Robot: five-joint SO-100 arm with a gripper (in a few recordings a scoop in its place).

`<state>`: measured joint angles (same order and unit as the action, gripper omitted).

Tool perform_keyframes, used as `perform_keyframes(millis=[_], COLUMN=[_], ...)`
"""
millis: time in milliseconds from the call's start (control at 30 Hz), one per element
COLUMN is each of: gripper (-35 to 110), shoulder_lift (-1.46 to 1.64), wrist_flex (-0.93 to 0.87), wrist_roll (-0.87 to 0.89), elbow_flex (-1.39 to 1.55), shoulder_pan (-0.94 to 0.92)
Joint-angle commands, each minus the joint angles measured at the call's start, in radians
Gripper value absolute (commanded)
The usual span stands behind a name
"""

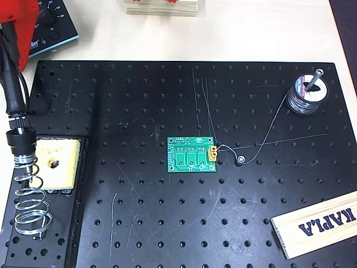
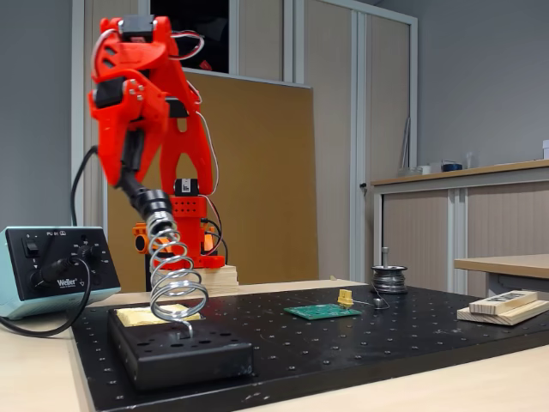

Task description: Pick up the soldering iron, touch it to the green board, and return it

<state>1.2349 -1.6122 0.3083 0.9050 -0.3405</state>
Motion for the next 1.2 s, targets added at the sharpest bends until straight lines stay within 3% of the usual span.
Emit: perform_keyframes(millis=[0,1167], gripper=[0,0], shoulder_lift=[0.028,-0.135], wrist_flex=[-0.029,-0.12], wrist_roll=[0.018,0.057], elbow_flex=[-0.041,-0.354], shoulder_pan=[0.058,0.124])
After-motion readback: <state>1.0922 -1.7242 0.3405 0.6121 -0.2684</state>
